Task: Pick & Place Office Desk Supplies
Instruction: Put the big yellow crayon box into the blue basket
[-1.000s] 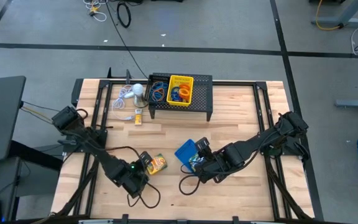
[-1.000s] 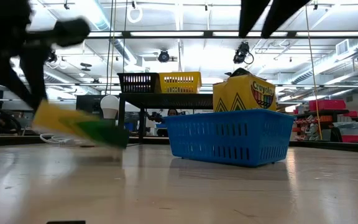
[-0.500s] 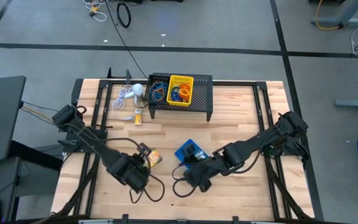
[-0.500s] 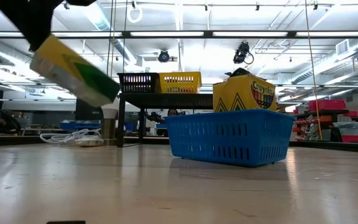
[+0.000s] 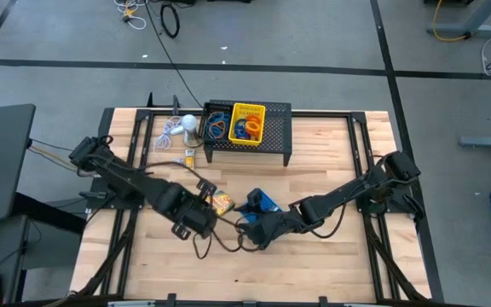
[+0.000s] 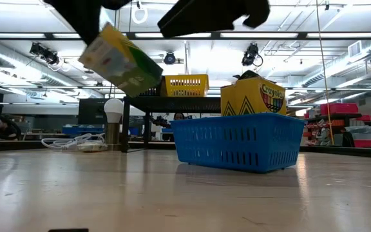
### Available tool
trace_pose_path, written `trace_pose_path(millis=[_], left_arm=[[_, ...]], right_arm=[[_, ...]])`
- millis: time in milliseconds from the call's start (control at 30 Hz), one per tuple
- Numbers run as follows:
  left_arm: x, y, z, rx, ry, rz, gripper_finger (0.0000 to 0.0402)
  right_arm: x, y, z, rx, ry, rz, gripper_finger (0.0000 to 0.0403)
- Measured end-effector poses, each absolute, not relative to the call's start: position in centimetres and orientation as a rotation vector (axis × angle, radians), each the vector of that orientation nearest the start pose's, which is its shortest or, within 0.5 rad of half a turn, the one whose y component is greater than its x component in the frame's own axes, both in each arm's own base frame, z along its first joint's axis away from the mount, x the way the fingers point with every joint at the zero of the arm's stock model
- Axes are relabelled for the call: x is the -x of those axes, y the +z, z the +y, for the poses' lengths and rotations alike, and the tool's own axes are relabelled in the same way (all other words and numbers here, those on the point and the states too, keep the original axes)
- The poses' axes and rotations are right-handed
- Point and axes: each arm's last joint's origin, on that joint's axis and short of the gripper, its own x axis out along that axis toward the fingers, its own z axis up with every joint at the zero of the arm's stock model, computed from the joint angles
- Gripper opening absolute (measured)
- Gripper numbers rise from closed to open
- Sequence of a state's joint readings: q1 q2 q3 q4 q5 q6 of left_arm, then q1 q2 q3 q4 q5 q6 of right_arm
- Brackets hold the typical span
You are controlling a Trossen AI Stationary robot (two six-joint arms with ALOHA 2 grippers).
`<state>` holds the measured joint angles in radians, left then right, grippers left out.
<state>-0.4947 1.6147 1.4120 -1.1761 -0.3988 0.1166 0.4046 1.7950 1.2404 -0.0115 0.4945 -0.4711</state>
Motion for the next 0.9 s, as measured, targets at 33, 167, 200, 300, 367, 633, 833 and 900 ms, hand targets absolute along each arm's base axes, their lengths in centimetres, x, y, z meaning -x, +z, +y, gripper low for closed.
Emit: trace_pose_path(millis=[33, 167, 200, 300, 367, 633, 833, 900], left_arm=[[-27.4, 28.4, -13.0, -0.684, -0.165, 1.236, 0.0001], [-28.4, 28.5, -11.7, -0.674, -0.174, 1.223, 0.0001], [-28.5, 28.5, -11.2, -0.673, -0.163, 1.231, 0.0001], [-29.0, 28.5, -10.1, -0.663, -0.141, 1.234, 0.0001], [-29.3, 28.6, -9.6, -0.666, -0.135, 1.227, 0.0001], [-30.2, 28.7, -8.4, -0.683, -0.141, 1.196, 0.0001], [-30.4, 29.4, -8.6, -0.686, -0.146, 1.164, 0.0001], [-30.5, 30.1, -8.7, -0.684, -0.144, 1.139, 0.0001]], right_arm=[[-37.1, 23.1, 14.1, 0.707, 0.015, 0.513, 0.0259], [-37.3, 22.4, 13.0, 0.711, -0.024, 0.509, 0.0259], [-37.3, 22.2, 12.7, 0.707, -0.030, 0.517, 0.0259], [-37.2, 21.7, 12.4, 0.709, -0.034, 0.531, 0.0259], [-37.2, 21.7, 12.4, 0.702, -0.030, 0.532, 0.0259], [-37.5, 21.7, 11.4, 0.691, -0.049, 0.539, 0.0259], [-37.9, 21.8, 10.2, 0.682, -0.081, 0.544, 0.0259], [-38.0, 21.8, 9.8, 0.683, -0.090, 0.547, 0.0259]])
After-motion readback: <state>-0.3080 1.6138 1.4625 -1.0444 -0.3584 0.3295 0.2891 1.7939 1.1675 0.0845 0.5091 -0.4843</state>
